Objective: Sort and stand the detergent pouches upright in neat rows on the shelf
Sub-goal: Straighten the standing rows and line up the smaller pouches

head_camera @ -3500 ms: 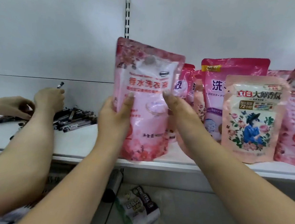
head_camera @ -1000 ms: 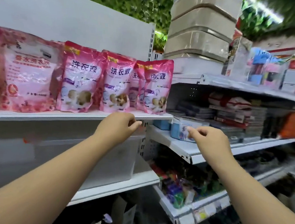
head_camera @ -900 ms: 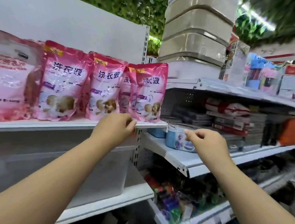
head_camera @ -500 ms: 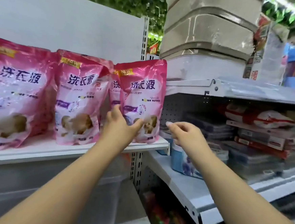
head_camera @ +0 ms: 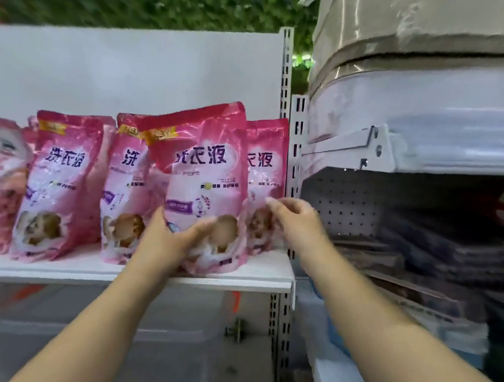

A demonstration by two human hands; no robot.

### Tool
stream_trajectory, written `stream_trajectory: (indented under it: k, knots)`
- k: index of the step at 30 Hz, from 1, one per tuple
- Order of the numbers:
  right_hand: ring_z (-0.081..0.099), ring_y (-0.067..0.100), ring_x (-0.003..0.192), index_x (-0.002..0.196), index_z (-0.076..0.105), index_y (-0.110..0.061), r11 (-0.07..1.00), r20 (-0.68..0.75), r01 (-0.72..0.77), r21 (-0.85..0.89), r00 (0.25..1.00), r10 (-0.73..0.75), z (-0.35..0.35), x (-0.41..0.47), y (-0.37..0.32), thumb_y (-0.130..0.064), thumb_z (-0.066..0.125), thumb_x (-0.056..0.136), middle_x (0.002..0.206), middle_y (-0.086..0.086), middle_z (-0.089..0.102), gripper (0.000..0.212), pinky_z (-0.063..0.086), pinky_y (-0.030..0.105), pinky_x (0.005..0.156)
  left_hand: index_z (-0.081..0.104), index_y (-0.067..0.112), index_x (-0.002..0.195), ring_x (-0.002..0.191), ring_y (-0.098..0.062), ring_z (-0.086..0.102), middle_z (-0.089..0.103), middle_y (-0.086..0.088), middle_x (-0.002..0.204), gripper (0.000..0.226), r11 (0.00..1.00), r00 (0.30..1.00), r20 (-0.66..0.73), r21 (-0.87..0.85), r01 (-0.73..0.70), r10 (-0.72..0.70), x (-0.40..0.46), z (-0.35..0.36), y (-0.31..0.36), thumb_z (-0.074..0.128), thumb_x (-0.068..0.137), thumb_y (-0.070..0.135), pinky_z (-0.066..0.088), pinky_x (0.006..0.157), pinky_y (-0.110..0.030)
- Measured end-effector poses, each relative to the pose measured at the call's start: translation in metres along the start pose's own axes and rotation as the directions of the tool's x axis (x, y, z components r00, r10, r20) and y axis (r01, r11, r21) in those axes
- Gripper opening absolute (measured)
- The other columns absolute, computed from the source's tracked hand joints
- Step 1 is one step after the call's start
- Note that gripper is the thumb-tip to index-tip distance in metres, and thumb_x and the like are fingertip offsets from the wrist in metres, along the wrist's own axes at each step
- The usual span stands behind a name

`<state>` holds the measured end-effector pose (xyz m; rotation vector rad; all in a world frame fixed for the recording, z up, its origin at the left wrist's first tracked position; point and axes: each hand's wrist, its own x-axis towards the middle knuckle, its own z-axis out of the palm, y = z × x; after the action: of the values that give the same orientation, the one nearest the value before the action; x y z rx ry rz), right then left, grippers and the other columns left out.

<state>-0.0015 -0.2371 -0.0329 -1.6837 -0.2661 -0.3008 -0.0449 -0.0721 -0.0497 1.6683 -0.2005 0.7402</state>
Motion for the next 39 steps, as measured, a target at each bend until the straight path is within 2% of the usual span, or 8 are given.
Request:
stream_trajectory:
  k: [5, 11, 19, 22, 26, 30, 36, 39]
  knots:
    - [0.045, 0.029, 0.121, 0.141, 0.014, -0.019, 0.997, 0.009, -0.07, 0.024, 0.998, 0.07, 0.01, 0.023, 0.005, -0.029, 0.07, 0.079, 0.14, 0.009, 0.038, 0.085, 0.038, 0.041, 0.1, 0.059, 0.019, 0.098, 0.081, -0.011, 0.064, 0.067, 0.004, 0.088, 0.024, 1.0, 0.995, -0.098, 0.002, -0.016, 0.016, 0.002, -0.003, -0.011, 0.068, 0.078, 0.013, 0.048, 0.066, -0.02]
    - [0.055, 0.024, 0.112, 0.124, 0.05, -0.018, 0.991, 0.215, -0.086, 0.099, 0.974, 0.063, 0.017, 0.029, 0.015, -0.032, 0.072, 0.076, 0.123, 0.002, 0.059, 0.054, 0.043, 0.046, 0.099, 0.053, 0.008, 0.116, 0.087, -0.015, 0.064, 0.067, -0.002, 0.099, 0.051, 1.0, 0.984, -0.177, -0.015, -0.007, 0.004, 0.004, -0.002, -0.019, 0.073, 0.07, 0.02, 0.05, 0.071, -0.024]
    - [0.06, 0.028, 0.103, 0.114, 0.059, -0.014, 1.0, 0.283, 0.01, 0.021, 0.959, -0.016, 0.017, 0.024, 0.017, -0.033, 0.055, 0.09, 0.118, 0.013, 0.062, 0.03, 0.049, 0.039, 0.085, 0.051, 0.008, 0.118, 0.096, -0.021, 0.062, 0.064, -0.006, 0.106, 0.053, 0.996, 0.955, -0.289, 0.08, -0.044, 0.065, 0.007, 0.002, -0.023, 0.075, 0.072, 0.021, 0.046, 0.084, -0.031]
    - [0.052, 0.019, 0.108, 0.123, 0.054, -0.014, 1.0, 0.388, 0.011, 0.001, 0.922, -0.011, 0.018, 0.026, 0.017, -0.036, 0.048, 0.093, 0.128, 0.005, 0.056, 0.038, 0.041, 0.032, 0.091, 0.051, 0.009, 0.116, 0.097, -0.022, 0.062, 0.064, -0.006, 0.106, 0.051, 0.994, 0.947, -0.312, 0.094, -0.048, 0.075, 0.007, 0.003, -0.022, 0.074, 0.073, 0.02, 0.047, 0.089, -0.035]
    - [0.041, 0.024, 0.128, 0.133, 0.046, -0.016, 0.971, 0.51, -0.222, 0.084, 0.847, 0.149, 0.006, 0.038, 0.015, -0.051, 0.039, 0.092, 0.139, 0.005, 0.046, 0.054, 0.03, 0.04, 0.104, 0.052, 0.01, 0.113, 0.096, -0.021, 0.063, 0.065, -0.005, 0.104, 0.048, 0.992, 0.939, -0.333, 0.114, -0.056, 0.091, 0.006, 0.004, -0.025, 0.074, 0.072, 0.021, 0.049, 0.084, -0.033]
    - [0.06, 0.019, 0.08, 0.097, 0.062, -0.011, 0.793, 0.284, -0.319, 0.519, 0.939, 0.192, -0.01, 0.056, 0.028, -0.039, 0.043, 0.095, 0.091, 0.006, 0.064, 0.034, 0.049, 0.034, 0.074, 0.05, 0.015, 0.109, 0.094, -0.018, 0.062, 0.063, 0.004, 0.097, 0.043, 0.995, 0.943, -0.325, 0.093, -0.046, 0.074, 0.005, 0.005, -0.023, 0.073, 0.074, 0.02, 0.048, 0.086, -0.034]
    - [0.058, 0.021, 0.087, 0.116, 0.062, -0.015, 0.988, 0.119, -0.064, 0.143, 0.992, 0.047, 0.0, 0.075, 0.039, -0.022, 0.062, 0.087, 0.104, 0.0, 0.063, 0.03, 0.05, 0.028, 0.066, 0.047, 0.017, 0.109, 0.097, -0.019, 0.06, 0.061, 0.005, 0.098, 0.043, 0.995, 0.947, -0.316, 0.092, -0.037, 0.064, 0.003, 0.003, -0.024, 0.073, 0.074, 0.023, 0.048, 0.083, -0.032]
    - [0.058, 0.021, 0.079, 0.105, 0.069, -0.008, 0.992, -0.025, -0.075, 0.1, 0.997, 0.078, 0.003, 0.08, 0.048, -0.019, 0.065, 0.083, 0.092, 0.006, 0.067, 0.025, 0.051, 0.028, 0.072, 0.05, 0.014, 0.114, 0.095, -0.019, 0.062, 0.063, -0.001, 0.104, 0.055, 0.996, 0.953, -0.296, 0.085, -0.04, 0.064, 0.005, 0.001, -0.026, 0.074, 0.067, 0.032, 0.052, 0.062, -0.021]
